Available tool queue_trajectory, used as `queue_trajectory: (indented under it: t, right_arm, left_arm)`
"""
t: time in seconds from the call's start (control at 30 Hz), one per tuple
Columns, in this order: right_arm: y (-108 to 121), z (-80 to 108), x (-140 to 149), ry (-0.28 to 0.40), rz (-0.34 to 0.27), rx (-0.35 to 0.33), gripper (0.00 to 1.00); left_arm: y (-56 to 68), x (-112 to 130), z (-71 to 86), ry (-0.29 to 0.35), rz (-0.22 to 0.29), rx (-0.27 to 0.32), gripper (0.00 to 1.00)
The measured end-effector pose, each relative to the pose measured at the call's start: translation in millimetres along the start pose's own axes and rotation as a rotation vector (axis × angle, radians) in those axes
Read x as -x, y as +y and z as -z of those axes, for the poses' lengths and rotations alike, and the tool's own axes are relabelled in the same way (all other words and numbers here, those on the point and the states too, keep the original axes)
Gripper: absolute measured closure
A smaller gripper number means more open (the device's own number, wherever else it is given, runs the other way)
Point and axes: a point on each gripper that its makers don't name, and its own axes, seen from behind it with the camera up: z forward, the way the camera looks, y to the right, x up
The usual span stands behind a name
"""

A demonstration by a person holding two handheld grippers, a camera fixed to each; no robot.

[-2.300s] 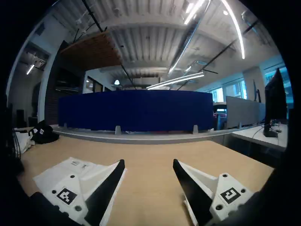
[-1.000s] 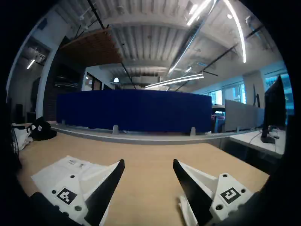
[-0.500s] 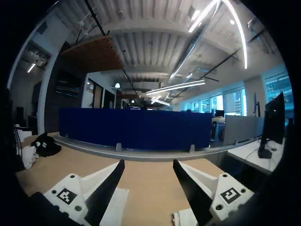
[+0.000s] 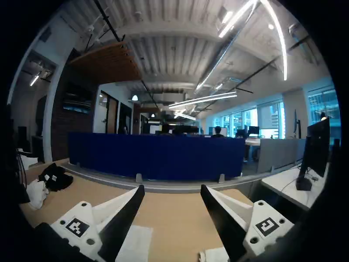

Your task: Fold towel

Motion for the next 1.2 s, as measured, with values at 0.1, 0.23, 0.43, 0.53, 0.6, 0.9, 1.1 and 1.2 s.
queue_trajectory:
  t: [0.1,0.23,0.43,0.53,0.6,0.9,1.1,1.2]
  right_arm:
    - [-6.2,-0.2,-5.4,-0.012,0.014,-0.023,0.0]
    - [-15.1,1.8,-10.1,-0.038,0.034,-0.062,0.0]
    - [-30.2,11.9,-9.0,-0.084,0.058,-0.131,0.0]
    - [-35.2,17.6,-7.1,-0.11,0.068,-0.159,0.0]
    - [-38.1,21.4,-6.1,-0.125,0.071,-0.175,0.0]
    - [-51.5,27.5,4.8,-0.181,0.106,-0.233,0.0]
    - [-60.9,27.6,29.0,-0.238,0.134,-0.271,0.0]
    - [-62.8,27.6,45.2,-0.269,0.152,-0.278,0.0]
  left_arm:
    - [4.3,-1.2,0.1,-0.027,-0.001,0.019,0.09]
    - [13.0,2.2,1.5,-0.076,-0.001,0.064,0.09]
    - [31.3,12.9,8.9,-0.152,-0.026,0.151,0.09]
    - [41.5,20.7,14.3,-0.192,-0.054,0.202,0.09]
    - [48.0,25.3,18.0,-0.216,-0.076,0.234,0.09]
    - [63.2,33.7,23.6,-0.248,-0.118,0.311,0.09]
    - [68.3,51.1,21.4,-0.281,-0.129,0.338,0.09]
    - [71.8,67.0,22.3,-0.306,-0.143,0.353,0.09]
